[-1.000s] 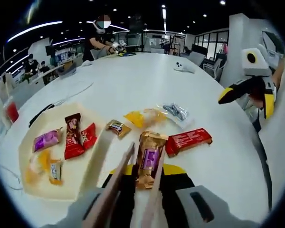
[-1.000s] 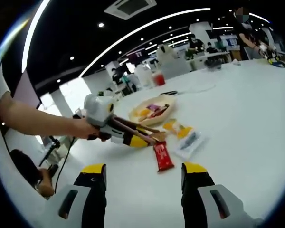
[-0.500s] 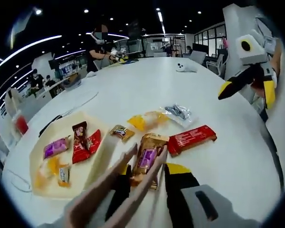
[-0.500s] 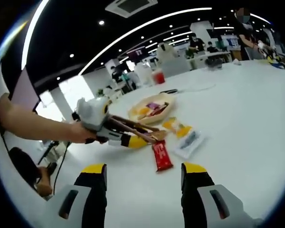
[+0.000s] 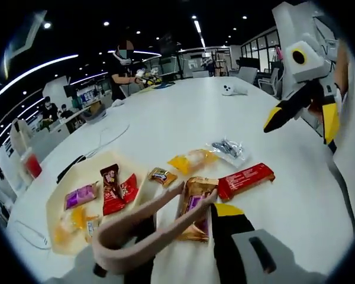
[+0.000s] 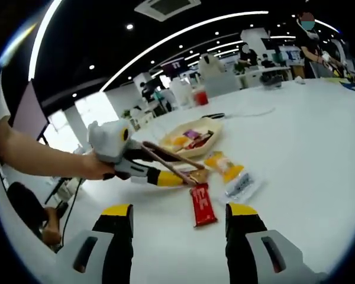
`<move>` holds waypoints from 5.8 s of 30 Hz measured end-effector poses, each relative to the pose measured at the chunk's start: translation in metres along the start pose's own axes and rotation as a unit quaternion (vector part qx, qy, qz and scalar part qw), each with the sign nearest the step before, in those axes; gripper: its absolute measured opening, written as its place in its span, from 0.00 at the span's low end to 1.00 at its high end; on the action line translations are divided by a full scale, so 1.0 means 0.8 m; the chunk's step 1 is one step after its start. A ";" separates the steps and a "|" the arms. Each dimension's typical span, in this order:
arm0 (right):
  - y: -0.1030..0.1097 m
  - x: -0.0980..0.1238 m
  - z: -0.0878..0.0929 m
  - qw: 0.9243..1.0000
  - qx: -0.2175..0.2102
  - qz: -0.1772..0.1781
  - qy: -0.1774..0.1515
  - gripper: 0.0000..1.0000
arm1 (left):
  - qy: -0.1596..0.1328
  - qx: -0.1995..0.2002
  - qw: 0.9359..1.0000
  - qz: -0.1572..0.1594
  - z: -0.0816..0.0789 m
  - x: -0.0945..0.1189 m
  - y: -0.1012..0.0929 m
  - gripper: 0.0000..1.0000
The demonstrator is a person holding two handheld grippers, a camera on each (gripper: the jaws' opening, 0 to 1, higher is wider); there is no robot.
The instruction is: Place the target food into the container with the food tongs after gripping and lifting it, then release it inside without dropping or visibly crushing the food.
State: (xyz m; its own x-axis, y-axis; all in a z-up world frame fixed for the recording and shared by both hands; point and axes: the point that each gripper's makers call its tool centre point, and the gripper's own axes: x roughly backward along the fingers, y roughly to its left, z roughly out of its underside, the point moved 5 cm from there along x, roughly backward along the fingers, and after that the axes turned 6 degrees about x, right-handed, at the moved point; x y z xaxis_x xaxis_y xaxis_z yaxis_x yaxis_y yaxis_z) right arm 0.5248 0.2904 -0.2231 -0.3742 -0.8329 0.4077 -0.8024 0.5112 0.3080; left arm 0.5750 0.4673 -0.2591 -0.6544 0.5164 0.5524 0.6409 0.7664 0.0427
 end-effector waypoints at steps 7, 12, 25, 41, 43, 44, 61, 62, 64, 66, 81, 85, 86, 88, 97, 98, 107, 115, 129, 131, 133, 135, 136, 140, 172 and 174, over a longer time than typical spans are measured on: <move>-0.003 -0.006 0.004 1.000 -0.001 -0.001 0.008 0.63 | -0.019 0.012 1.000 0.015 -0.009 0.004 -0.004 0.30; -0.004 -0.010 0.004 1.000 0.000 -0.002 0.013 0.63 | -0.010 0.005 1.000 0.023 -0.013 0.009 -0.012 0.21; -0.004 -0.035 -0.004 1.000 0.017 -0.010 0.007 0.61 | -0.022 0.037 0.999 0.030 -0.031 0.017 -0.021 0.00; 0.005 -0.031 0.004 0.999 0.032 -0.025 0.010 0.60 | -0.016 0.014 0.994 0.103 -0.046 0.055 -0.066 0.00; 0.009 -0.028 0.008 0.999 0.035 -0.028 0.014 0.60 | -0.019 0.019 0.993 0.113 -0.047 0.063 -0.069 0.00; 0.010 -0.028 0.008 0.999 0.036 -0.029 0.014 0.60 | -0.019 0.023 0.992 0.120 -0.048 0.067 -0.072 0.00; 0.072 -0.031 0.003 0.983 0.131 -0.127 -0.012 0.62 | 0.013 0.024 0.958 0.287 -0.053 0.116 -0.150 0.00; 0.077 -0.031 0.002 0.981 0.138 -0.134 -0.015 0.62 | 0.013 0.028 0.956 0.291 -0.054 0.116 -0.153 0.00; 0.088 -0.031 0.001 0.975 0.162 -0.153 -0.018 0.58 | 0.009 0.032 0.953 0.302 -0.056 0.117 -0.157 0.00; 0.091 -0.033 0.007 0.969 0.194 -0.154 -0.006 0.44 | 0.007 0.037 0.949 0.313 -0.058 0.118 -0.160 0.00; 0.091 -0.028 -0.002 0.972 0.181 -0.150 -0.015 0.27 | -0.011 0.122 0.947 0.297 -0.063 0.118 -0.152 0.09; 0.092 -0.029 -0.002 0.971 0.186 -0.149 -0.013 0.26 | -0.001 0.132 0.946 0.298 -0.063 0.120 -0.154 0.14; 0.092 -0.029 -0.001 0.971 0.189 -0.148 -0.012 0.26 | 0.002 0.132 0.946 0.297 -0.062 0.120 -0.155 0.15; 0.092 -0.029 -0.001 0.971 0.191 -0.146 -0.011 0.26 | 0.010 0.138 0.945 0.295 -0.061 0.121 -0.155 0.16; 0.096 -0.027 -0.003 0.965 0.227 -0.133 -0.015 0.26 | 0.091 0.165 0.945 0.266 -0.052 0.123 -0.147 0.04; 0.089 -0.028 -0.006 0.960 0.258 -0.110 -0.016 0.21 | 0.085 0.149 0.950 0.260 -0.051 0.119 -0.147 0.06; 0.059 -0.018 -0.013 0.982 0.169 -0.080 -0.021 0.06 | 0.071 0.204 0.952 0.218 -0.037 0.110 -0.136 0.34; 0.090 -0.004 -0.034 0.970 0.189 -0.132 -0.071 0.06 | 0.022 0.297 0.935 0.192 -0.023 0.103 -0.103 0.54; 0.113 0.022 -0.062 0.968 0.109 -0.183 -0.130 0.06 | -0.113 0.458 0.836 0.280 -0.068 0.135 -0.094 0.43; 0.117 0.016 -0.060 0.968 0.113 -0.186 -0.127 0.06 | -0.115 0.475 0.814 0.314 -0.073 0.138 -0.104 0.26; 0.115 0.013 -0.052 0.968 0.120 -0.190 -0.111 0.06 | -0.126 0.487 0.805 0.314 -0.075 0.141 -0.106 0.18; 0.115 0.014 -0.055 0.969 0.114 -0.187 -0.117 0.06 | -0.140 0.467 0.814 0.317 -0.072 0.144 -0.104 0.17; 0.115 0.014 -0.056 0.970 0.106 -0.188 -0.114 0.06 | -0.141 0.461 0.817 0.315 -0.071 0.146 -0.104 0.17; 0.110 0.013 -0.058 0.974 0.082 -0.176 -0.116 0.11 | -0.167 0.399 0.853 0.290 -0.067 0.153 -0.096 0.16; 0.142 -0.010 -0.033 0.963 0.075 -0.252 -0.056 0.16 | -0.104 0.391 0.845 0.350 -0.086 0.139 -0.146 0.26; 0.145 -0.010 -0.031 0.962 0.080 -0.255 -0.051 0.17 | -0.102 0.391 0.847 0.347 -0.088 0.136 -0.149 0.25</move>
State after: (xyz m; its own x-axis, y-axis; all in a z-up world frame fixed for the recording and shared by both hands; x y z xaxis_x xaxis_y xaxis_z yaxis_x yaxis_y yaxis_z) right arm 0.4461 0.3616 -0.1690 0.0502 -0.9874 0.1503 -0.9518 -0.0017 0.3066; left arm 0.4555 0.4052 -0.1454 -0.3356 0.9400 0.0612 0.4902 0.2298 -0.8408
